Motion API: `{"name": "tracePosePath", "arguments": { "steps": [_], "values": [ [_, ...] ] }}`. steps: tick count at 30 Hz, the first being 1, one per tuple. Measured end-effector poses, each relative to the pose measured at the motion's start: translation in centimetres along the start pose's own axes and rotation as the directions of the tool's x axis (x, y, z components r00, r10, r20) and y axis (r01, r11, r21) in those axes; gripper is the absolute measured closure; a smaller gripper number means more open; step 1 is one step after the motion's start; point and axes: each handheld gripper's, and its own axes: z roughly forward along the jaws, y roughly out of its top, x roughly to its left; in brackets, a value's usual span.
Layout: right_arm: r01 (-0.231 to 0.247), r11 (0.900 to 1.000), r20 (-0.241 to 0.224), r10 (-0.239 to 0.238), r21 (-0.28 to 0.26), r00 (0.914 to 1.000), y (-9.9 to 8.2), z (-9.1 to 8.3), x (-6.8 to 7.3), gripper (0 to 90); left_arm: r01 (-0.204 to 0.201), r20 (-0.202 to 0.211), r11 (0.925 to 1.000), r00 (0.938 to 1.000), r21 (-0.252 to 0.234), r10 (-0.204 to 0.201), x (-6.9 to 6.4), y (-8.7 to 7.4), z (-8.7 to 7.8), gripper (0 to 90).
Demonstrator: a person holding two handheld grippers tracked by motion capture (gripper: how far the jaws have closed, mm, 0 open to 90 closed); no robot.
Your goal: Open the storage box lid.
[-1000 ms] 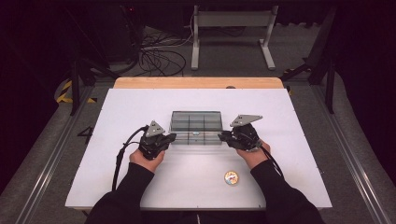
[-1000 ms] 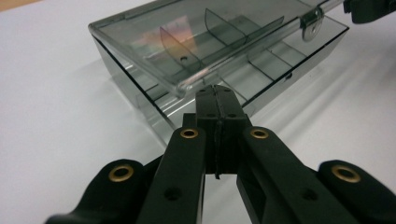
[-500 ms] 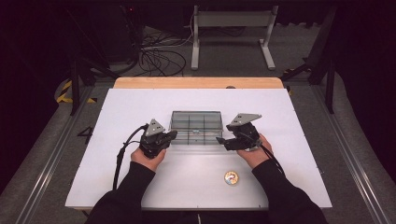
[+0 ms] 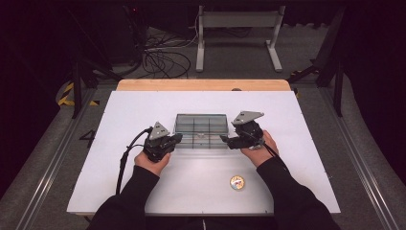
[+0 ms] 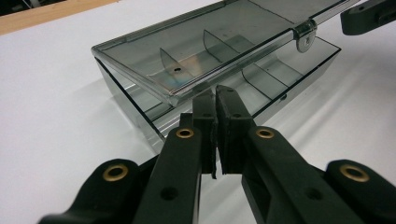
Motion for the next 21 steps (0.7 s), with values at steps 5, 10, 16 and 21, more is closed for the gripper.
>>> {"name": "tracePosePath", "arguments": {
  "steps": [5,10,16,21],
  "values": [
    [0.000,1.0000,-0.002,0.000,-0.006,1.0000,0.1,-0.1,-0.2,31.4,-0.025,-0.001,0.9997,0.9997,0.000,0.025,-0.1,0.0,0.0,82.6],
    [-0.007,1.0000,-0.004,0.007,-0.005,1.0000,0.3,-0.3,-0.3,32.2,-0.107,0.058,0.9941,0.9927,0.020,0.106,-0.5,0.0,0.5,57.6],
    [-0.011,0.9999,-0.020,0.011,-0.008,0.9997,0.8,-0.3,-0.6,32.7,-0.142,0.113,0.9882,0.9844,0.057,0.135,-0.9,-0.1,1.5,48.4],
    [-0.016,0.9998,-0.027,0.016,-0.012,0.9995,0.8,-0.4,-0.8,32.8,-0.131,0.131,0.9872,0.9842,0.090,0.119,-0.8,-0.2,1.9,46.4]
  ]
}}
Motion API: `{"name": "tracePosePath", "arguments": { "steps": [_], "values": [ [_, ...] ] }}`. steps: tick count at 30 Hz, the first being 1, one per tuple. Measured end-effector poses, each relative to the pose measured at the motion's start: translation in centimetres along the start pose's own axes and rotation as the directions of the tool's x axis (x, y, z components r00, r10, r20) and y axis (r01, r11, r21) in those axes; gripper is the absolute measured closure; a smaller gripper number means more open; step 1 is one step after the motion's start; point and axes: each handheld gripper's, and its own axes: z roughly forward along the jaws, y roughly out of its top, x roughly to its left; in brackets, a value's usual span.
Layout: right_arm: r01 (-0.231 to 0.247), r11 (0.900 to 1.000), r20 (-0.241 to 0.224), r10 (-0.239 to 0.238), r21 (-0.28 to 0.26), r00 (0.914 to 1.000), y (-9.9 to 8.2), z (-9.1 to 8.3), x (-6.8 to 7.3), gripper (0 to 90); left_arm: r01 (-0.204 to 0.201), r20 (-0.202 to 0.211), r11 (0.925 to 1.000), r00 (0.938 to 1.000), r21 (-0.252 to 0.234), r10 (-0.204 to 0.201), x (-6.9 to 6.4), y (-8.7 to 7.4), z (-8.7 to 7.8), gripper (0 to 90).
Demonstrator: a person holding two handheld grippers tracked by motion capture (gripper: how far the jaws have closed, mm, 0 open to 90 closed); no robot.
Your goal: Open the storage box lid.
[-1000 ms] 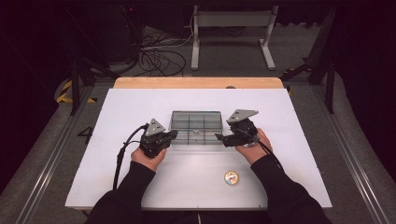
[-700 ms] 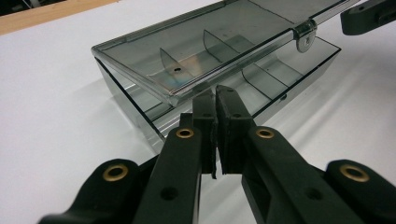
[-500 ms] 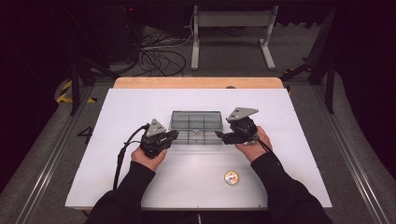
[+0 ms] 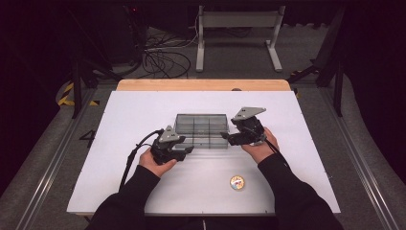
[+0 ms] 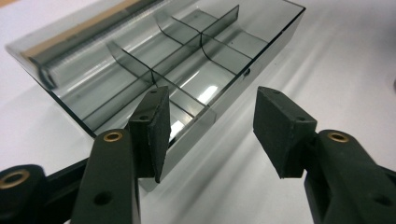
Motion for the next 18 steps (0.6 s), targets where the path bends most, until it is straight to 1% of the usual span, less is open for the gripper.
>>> {"name": "tracePosePath", "arguments": {
  "steps": [2,3,12,16,17,18],
  "values": [
    [-0.003,1.0000,-0.003,0.003,0.000,1.0000,0.0,0.0,0.0,32.8,-0.001,0.006,1.0000,1.0000,0.003,0.001,0.0,0.0,0.1,44.2],
    [-0.006,1.0000,-0.004,0.006,-0.004,1.0000,0.1,0.0,-0.1,32.8,0.005,0.008,1.0000,1.0000,0.003,-0.005,0.0,0.0,0.1,44.1],
    [-0.009,0.9998,-0.004,0.009,-0.016,0.9999,0.5,-0.1,-0.5,33.7,0.002,0.014,1.0000,0.9999,0.008,-0.002,0.1,0.0,0.0,42.3],
    [0.006,0.9999,0.004,-0.006,-0.014,1.0000,1.2,-0.1,-0.8,35.0,0.004,0.018,1.0000,0.9998,0.008,-0.004,0.1,-0.1,0.0,41.6],
    [0.008,0.9997,0.007,-0.008,-0.022,0.9999,1.8,-0.2,-1.0,35.5,0.002,0.018,1.0000,0.9998,0.009,-0.002,0.1,-0.1,0.0,41.2],
    [0.009,0.9997,0.009,-0.009,-0.022,0.9999,2.0,-0.2,-1.2,35.9,0.006,0.021,0.9999,0.9998,0.009,-0.006,0.0,-0.1,0.0,41.1]
  ]
}}
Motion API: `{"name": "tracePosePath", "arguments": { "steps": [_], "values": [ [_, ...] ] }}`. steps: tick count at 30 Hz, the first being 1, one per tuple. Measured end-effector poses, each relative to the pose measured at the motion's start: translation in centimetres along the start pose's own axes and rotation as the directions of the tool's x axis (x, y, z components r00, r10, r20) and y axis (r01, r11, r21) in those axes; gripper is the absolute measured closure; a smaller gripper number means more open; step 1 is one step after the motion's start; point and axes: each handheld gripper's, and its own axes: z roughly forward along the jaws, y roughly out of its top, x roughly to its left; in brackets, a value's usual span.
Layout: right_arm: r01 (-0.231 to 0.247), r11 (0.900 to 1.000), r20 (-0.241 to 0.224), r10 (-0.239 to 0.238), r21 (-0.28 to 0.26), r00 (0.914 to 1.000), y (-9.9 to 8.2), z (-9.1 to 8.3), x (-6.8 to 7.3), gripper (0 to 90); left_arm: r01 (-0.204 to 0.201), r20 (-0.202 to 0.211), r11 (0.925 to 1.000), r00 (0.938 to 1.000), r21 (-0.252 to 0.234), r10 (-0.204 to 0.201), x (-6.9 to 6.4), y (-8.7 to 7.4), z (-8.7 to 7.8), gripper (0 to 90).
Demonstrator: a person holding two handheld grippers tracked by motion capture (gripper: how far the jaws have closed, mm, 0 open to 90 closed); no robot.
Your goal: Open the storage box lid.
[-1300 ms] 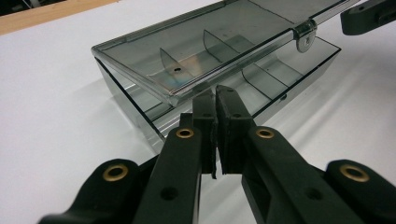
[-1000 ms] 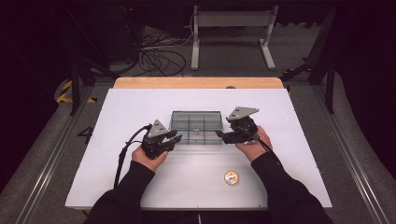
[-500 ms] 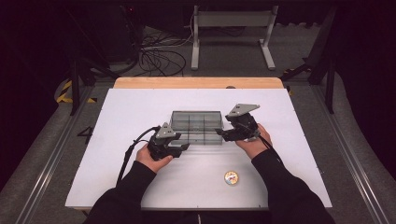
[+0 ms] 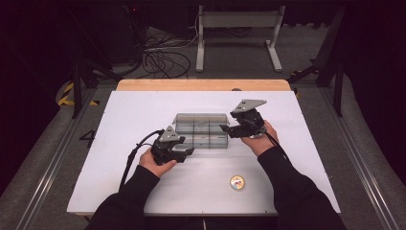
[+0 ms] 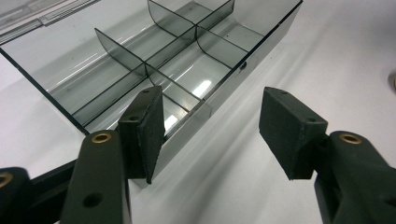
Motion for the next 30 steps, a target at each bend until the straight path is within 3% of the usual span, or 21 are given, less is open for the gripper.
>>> {"name": "tracePosePath", "arguments": {
  "steps": [10,30],
  "values": [
    [-0.016,0.9997,0.004,0.016,-0.019,0.9999,1.8,0.3,-1.4,40.8,0.005,0.001,1.0000,1.0000,0.001,-0.005,0.1,0.0,-0.1,39.5],
    [-0.034,0.9990,0.003,0.035,-0.027,0.9994,2.7,1.1,-2.4,47.1,0.021,0.012,0.9998,0.9997,0.004,-0.021,0.0,0.0,-0.2,36.7]
  ]
}}
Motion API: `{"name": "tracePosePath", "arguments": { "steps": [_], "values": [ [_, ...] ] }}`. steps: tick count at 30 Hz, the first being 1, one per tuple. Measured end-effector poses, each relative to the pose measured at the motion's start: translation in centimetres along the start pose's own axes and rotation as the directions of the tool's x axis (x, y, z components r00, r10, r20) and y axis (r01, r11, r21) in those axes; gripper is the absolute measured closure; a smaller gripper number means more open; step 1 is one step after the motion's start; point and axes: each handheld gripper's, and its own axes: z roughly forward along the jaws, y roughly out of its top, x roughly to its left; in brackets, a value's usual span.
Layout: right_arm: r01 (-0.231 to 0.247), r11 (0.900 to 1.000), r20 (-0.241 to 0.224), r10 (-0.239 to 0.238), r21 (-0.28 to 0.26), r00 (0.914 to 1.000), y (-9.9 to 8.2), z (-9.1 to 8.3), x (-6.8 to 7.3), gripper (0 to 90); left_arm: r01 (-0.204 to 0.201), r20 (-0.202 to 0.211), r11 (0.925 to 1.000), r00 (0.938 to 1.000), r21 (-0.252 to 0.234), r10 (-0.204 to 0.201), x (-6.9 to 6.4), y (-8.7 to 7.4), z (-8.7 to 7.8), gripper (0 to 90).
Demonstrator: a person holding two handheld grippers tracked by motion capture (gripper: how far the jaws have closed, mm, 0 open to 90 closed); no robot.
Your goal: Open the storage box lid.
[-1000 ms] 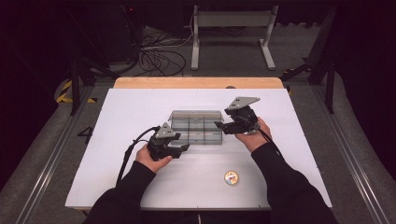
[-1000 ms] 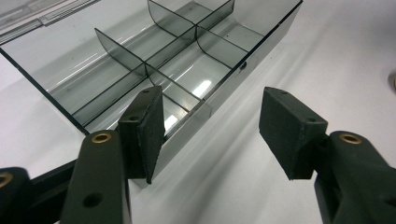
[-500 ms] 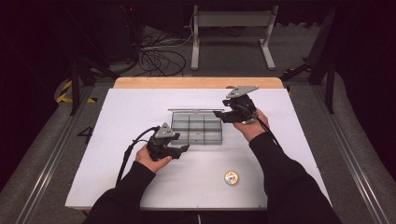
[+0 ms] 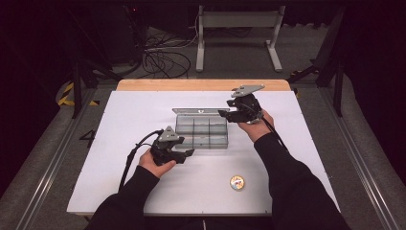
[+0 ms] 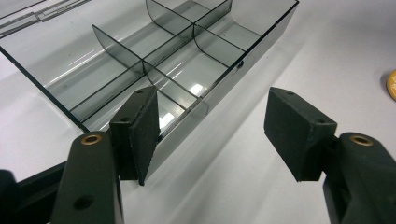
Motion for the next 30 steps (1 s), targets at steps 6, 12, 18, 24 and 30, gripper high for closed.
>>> {"name": "tracePosePath", "arguments": {
  "steps": [6,12,18,24,30],
  "values": [
    [-0.009,1.0000,-0.002,0.009,-0.003,1.0000,0.3,0.2,-0.3,48.7,0.010,0.007,0.9999,0.9999,-0.002,-0.010,0.0,0.0,0.0,36.5],
    [-0.010,0.9999,0.002,0.010,-0.005,0.9999,0.5,0.4,-0.4,50.6,0.005,0.005,1.0000,1.0000,-0.001,-0.005,0.0,0.0,0.0,36.4],
    [-0.023,0.9997,0.013,0.023,-0.013,0.9997,0.6,0.9,-0.8,56.2,0.003,0.008,1.0000,1.0000,0.000,-0.003,0.1,0.0,-0.1,36.4],
    [-0.061,0.9981,0.022,0.061,-0.010,0.9979,0.5,1.9,-1.5,63.6,-0.002,0.013,1.0000,0.9999,0.000,0.002,0.2,-0.1,-0.1,36.5],
    [-0.075,0.9971,0.048,0.076,-0.010,0.9960,0.8,2.6,-1.6,65.5,0.000,0.011,1.0000,0.9999,0.002,0.000,0.3,-0.1,-0.2,36.5]
  ]
}}
